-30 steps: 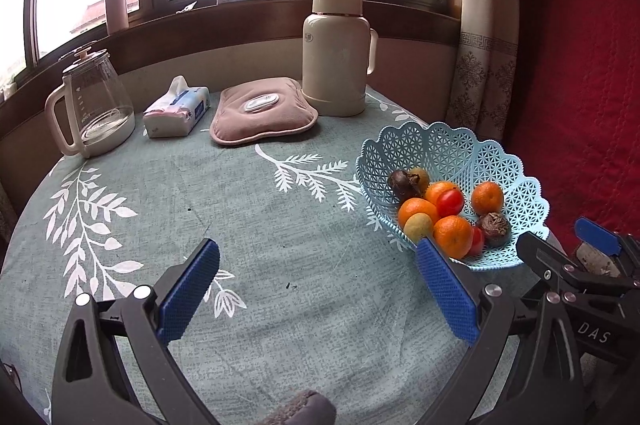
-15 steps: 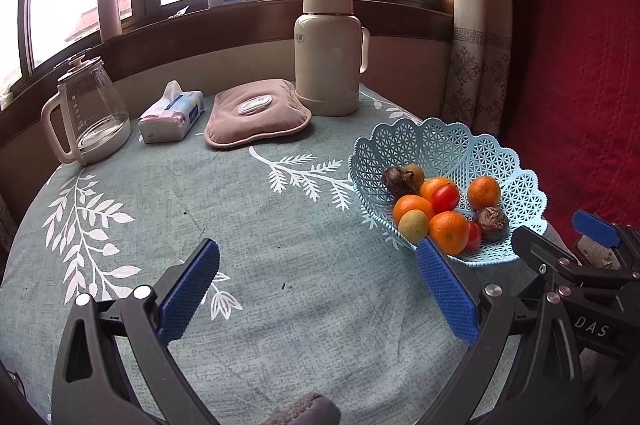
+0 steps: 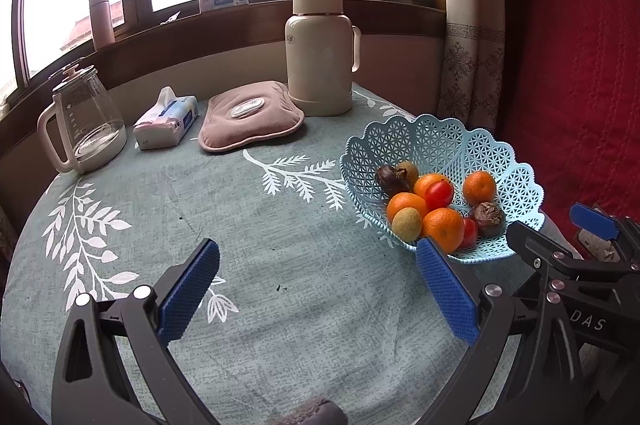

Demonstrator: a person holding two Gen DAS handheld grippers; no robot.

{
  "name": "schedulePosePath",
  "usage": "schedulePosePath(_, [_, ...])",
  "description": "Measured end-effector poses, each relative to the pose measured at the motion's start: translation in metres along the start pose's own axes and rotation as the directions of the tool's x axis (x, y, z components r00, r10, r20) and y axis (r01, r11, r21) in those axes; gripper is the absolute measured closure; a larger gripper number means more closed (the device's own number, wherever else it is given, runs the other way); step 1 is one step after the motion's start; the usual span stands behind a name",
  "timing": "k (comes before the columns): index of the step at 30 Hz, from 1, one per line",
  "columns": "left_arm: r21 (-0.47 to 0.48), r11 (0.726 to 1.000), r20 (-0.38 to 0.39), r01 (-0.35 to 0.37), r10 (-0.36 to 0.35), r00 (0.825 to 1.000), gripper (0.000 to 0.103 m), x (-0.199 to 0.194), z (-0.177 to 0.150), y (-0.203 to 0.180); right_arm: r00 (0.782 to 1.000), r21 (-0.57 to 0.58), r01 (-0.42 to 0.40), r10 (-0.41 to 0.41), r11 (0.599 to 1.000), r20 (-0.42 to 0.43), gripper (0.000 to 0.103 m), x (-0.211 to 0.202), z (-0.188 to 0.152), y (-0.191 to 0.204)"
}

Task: Organize fruits

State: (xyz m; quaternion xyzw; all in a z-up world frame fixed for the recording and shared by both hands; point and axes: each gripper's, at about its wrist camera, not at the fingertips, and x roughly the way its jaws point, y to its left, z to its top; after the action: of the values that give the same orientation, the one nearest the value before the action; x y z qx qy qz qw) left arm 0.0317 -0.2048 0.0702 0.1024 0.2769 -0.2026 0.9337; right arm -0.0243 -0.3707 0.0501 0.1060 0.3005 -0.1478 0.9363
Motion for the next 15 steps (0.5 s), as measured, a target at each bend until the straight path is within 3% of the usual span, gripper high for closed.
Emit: schedulePosePath(15, [0.020, 1.000, 0.002, 0.018, -0.018, 1.000, 0.005, -0.0008, -0.0008, -0.0025, 1.000, 0.000, 0.008, -0.008, 1.000, -0.005, 0.003, 0.0006, -0.0015, 0.0005])
